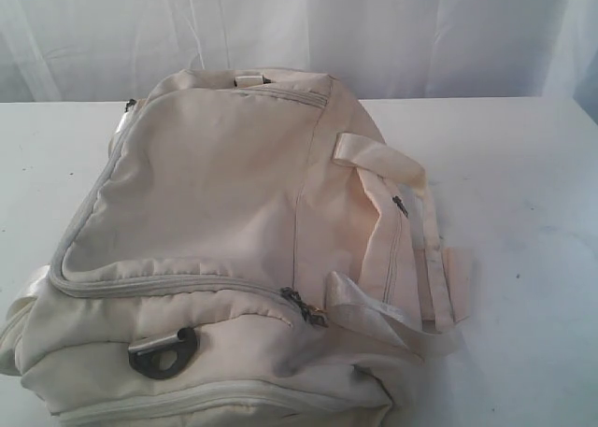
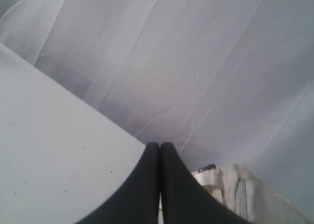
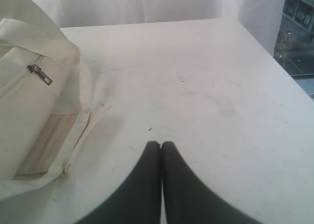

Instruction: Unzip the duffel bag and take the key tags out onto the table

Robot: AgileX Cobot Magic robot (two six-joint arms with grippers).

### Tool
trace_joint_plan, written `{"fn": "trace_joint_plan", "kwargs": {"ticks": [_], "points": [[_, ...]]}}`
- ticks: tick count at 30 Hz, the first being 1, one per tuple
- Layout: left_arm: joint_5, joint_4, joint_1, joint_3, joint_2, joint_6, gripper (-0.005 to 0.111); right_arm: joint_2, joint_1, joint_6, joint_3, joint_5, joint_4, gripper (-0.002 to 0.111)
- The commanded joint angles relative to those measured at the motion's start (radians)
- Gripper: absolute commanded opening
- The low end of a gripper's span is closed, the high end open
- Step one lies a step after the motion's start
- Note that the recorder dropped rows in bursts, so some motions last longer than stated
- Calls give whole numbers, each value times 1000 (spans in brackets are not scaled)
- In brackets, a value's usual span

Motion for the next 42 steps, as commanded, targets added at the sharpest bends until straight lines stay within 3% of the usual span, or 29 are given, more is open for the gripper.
{"fn": "trace_joint_plan", "kwargs": {"ticks": [1, 12, 15, 19, 24, 27, 32, 36, 42], "points": [[-82, -13, 2, 3, -3, -11, 0, -5, -4, -3, 5, -8, -7, 0], [-157, 37, 2, -4, -3, 6, 0, -5, -4, -3, 5, -8, -7, 0], [-98, 189, 2, -62, 1, 6, 0, -5, -4, -3, 5, -8, -7, 0], [-2, 501, 2, -164, 74, -18, 0, -5, -4, -3, 5, -8, -7, 0], [102, 629, -23, -261, 187, -275, 0, -5, -4, -3, 5, -26, -11, 0], [100, 682, -61, -263, 232, -319, 0, -5, -4, -3, 5, -126, -7, 0], [101, 820, -147, -263, 296, -493, 0, -5, -4, -3, 5, -482, -7, 0], [86, 1036, -222, -263, 343, -646, 11, -5, -4, -3, 5, -726, -7, 0], [-1, 1313, -300, -263, 403, -950, 49, -5, -4, 203, 5, -972, 28, 0]]}}
